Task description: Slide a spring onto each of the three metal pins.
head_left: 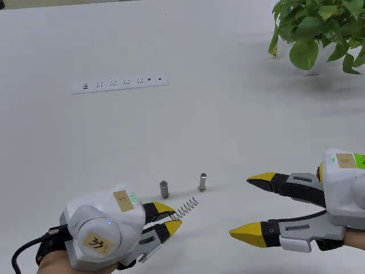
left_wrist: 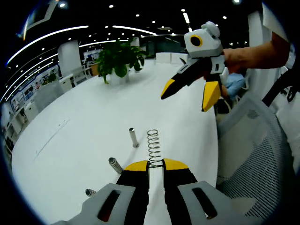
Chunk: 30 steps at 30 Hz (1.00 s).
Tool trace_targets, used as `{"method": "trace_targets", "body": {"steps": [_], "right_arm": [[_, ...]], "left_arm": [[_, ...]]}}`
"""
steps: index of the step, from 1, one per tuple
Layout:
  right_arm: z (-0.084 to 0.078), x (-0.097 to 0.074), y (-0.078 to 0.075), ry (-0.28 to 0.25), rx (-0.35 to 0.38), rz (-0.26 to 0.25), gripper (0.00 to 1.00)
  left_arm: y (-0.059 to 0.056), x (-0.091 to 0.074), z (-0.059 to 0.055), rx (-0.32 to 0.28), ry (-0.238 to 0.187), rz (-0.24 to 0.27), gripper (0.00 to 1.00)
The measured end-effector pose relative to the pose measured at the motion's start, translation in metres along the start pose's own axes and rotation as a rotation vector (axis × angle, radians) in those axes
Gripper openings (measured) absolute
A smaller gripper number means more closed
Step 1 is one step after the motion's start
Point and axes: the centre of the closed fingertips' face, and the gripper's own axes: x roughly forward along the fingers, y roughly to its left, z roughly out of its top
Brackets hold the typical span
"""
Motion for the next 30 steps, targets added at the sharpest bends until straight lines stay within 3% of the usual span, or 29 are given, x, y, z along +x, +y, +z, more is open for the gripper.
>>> {"method": "trace_targets", "body": {"steps": [6,9,12,14,20,30], "right_arm": [[0.028,0.011,0.014,-0.127,0.117,0.022,0.5],[0.033,0.015,0.017,-0.141,0.158,0.028,0.43],[0.041,0.02,0.024,-0.175,0.266,0.059,0.37],[0.047,0.021,0.025,-0.2,0.3,0.067,0.34],[0.056,0.023,0.031,-0.227,0.333,0.08,0.29],[0.065,0.025,0.043,-0.236,0.324,0.101,0.18]], "left_arm": [[-0.002,-0.016,0.021,-0.041,-0.093,0.02,0.1],[-0.002,-0.021,0.029,-0.044,-0.129,0.026,0.1],[-0.004,-0.025,0.038,-0.057,-0.166,0.029,0.1],[-0.005,-0.027,0.041,-0.068,-0.183,0.028,0.1],[-0.009,-0.031,0.052,-0.077,-0.23,0.024,0.1],[-0.013,-0.033,0.063,-0.077,-0.271,0.022,0.1]]}}
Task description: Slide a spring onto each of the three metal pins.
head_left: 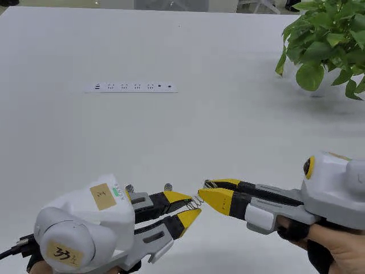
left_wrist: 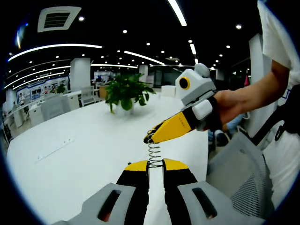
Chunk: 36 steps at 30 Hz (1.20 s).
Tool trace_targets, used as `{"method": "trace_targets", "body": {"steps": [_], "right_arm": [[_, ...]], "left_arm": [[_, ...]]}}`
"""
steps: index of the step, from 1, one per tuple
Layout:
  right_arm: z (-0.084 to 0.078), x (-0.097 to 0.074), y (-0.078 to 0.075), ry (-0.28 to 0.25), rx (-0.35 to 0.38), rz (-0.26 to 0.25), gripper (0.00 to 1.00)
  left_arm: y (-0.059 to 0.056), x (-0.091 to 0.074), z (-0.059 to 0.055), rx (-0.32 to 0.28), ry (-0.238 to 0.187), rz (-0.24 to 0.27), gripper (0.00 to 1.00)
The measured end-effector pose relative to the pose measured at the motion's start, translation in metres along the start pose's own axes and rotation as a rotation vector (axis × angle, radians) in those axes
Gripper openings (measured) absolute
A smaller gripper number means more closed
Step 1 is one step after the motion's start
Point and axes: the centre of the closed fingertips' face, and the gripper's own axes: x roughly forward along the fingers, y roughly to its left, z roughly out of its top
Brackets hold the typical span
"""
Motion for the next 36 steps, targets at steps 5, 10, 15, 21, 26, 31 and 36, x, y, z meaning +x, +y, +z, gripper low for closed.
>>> {"method": "trace_targets", "body": {"steps": [5,10,15,21,26,31,36], "right_arm": [[0.001,0.0,0.003,0.002,-0.011,0.004,0.13],[0.0,0.002,0.007,0.018,-0.037,0.006,0.12],[-0.003,0.002,0.008,0.042,-0.067,0.006,0.12],[-0.004,0.002,0.008,0.073,-0.114,0.003,0.12],[-0.003,0.002,0.01,0.093,-0.149,0.003,0.12],[-0.005,0.003,0.016,0.128,-0.215,0.015,0.12],[-0.011,0.006,0.023,0.176,-0.301,0.022,0.12]], "left_arm": [[-0.001,-0.001,0.0,0.0,-0.005,0.001,0.1],[-0.002,-0.002,-0.001,-0.011,-0.001,0.001,0.1],[-0.003,-0.001,-0.004,-0.015,0.011,0.0,0.11],[-0.003,-0.001,-0.006,-0.022,0.022,-0.004,0.12],[-0.005,-0.001,-0.01,-0.035,0.032,-0.01,0.15],[-0.006,0.0,-0.013,-0.041,0.035,-0.018,0.15],[-0.008,0.001,-0.014,-0.041,0.035,-0.025,0.13]]}}
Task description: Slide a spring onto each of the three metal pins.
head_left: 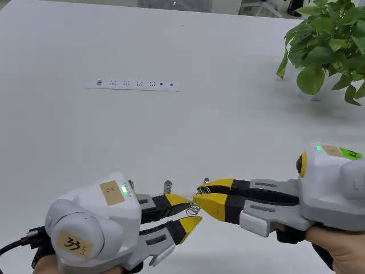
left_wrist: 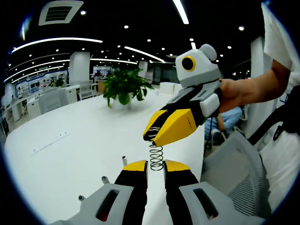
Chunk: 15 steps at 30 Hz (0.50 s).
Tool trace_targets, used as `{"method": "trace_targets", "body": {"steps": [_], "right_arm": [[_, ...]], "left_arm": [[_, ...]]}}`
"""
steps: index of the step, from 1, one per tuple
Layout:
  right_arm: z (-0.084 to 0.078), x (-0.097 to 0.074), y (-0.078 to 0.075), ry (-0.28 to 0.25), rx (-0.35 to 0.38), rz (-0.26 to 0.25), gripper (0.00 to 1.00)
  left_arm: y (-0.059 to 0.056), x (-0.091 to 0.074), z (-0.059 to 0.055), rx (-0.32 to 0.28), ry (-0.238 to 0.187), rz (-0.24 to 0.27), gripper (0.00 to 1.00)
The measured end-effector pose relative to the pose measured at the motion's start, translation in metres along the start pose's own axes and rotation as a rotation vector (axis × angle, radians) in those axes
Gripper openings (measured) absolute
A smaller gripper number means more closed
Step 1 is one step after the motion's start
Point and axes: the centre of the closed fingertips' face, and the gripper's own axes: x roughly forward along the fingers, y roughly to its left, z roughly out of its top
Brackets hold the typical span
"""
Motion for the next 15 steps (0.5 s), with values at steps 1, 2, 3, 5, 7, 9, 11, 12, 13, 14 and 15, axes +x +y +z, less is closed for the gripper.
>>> {"method": "trace_targets", "body": {"steps": [1,2,3,5,7,9,11,12,13,14,15], "right_arm": [[0.0007,0.0006,0.0016,0.002,-0.012,0.002,0.12],[0.001,0.001,0.0024,0.004,-0.018,0.002,0.12],[0.0012,0.0012,0.0028,0.006,-0.023,0.003,0.12],[0.0019,0.0014,0.003,0.01,-0.035,0.002,0.12],[0.0028,0.0011,0.0026,0.009,-0.04,0.002,0.12],[0.0033,0.001,0.0022,0.009,-0.044,0.002,0.12],[0.0037,0.0009,0.0025,0.009,-0.045,0.004,0.12],[0.0037,0.0009,0.0024,0.01,-0.049,0.004,0.12],[0.0036,0.0008,0.0023,0.011,-0.051,0.003,0.12],[0.0036,0.0006,0.0021,0.012,-0.052,0.003,0.12],[0.0035,0.0004,0.0018,0.012,-0.051,0.003,0.12]], "left_arm": [[-0.0002,0.0,-0.0001,-0.001,0.0,0.0,0.13],[0.0,-0.0001,-0.0007,-0.002,0.001,-0.001,0.13],[0.0004,-0.0004,-0.0014,-0.003,0.001,0.0,0.13],[0.0009,-0.0008,-0.0023,-0.004,0.002,-0.001,0.13],[0.0006,-0.0009,-0.0019,-0.007,0.002,0.0,0.12],[0.001,-0.0012,-0.0019,-0.009,-0.002,-0.001,0.12],[0.0006,-0.0009,-0.001,-0.008,-0.003,-0.001,0.11],[0.0004,-0.0007,-0.0008,-0.008,-0.003,-0.001,0.11],[0.0001,-0.0005,-0.0006,-0.008,-0.003,-0.002,0.11],[0.0003,-0.0003,-0.0007,-0.007,-0.003,-0.001,0.11],[0.0005,-0.0003,-0.0009,-0.006,-0.003,-0.001,0.11]]}}
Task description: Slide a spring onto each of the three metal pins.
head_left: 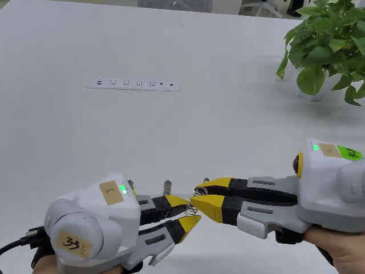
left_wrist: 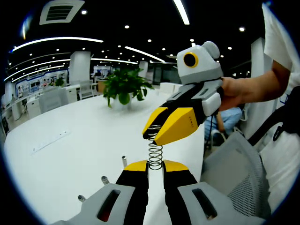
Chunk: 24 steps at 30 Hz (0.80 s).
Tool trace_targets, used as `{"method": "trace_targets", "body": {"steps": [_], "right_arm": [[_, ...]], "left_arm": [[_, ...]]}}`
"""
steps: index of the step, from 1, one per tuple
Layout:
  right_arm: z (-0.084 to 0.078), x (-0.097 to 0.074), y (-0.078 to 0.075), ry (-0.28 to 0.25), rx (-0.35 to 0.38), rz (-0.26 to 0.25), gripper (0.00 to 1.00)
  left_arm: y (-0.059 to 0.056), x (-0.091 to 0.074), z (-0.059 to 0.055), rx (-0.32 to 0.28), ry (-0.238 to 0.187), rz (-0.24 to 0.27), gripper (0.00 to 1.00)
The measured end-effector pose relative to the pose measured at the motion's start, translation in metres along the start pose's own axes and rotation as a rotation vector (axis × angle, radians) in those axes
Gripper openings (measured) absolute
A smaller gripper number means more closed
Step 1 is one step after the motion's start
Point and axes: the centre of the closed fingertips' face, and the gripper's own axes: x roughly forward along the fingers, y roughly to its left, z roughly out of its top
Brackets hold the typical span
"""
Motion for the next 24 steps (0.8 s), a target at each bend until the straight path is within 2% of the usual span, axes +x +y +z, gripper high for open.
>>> {"method": "trace_targets", "body": {"steps": [18,20,23,24], "right_arm": [[-0.0063,-0.0007,0.0,0.053,-0.064,0.016,0.15],[-0.0073,-0.0008,0.0007,0.065,-0.074,0.023,0.17],[-0.0093,-0.0024,0.0024,0.113,-0.122,0.05,0.2],[-0.0092,-0.0042,0.0012,0.143,-0.156,0.06,0.21]], "left_arm": [[-0.0039,0.001,0.0019,0.018,0.002,-0.017,0.1],[-0.0039,0.0012,0.0021,0.018,0.001,-0.017,0.1],[-0.0048,0.0015,0.0017,0.019,0.001,-0.023,0.1],[-0.0055,0.0015,0.0011,0.024,0.005,-0.026,0.1]]}}
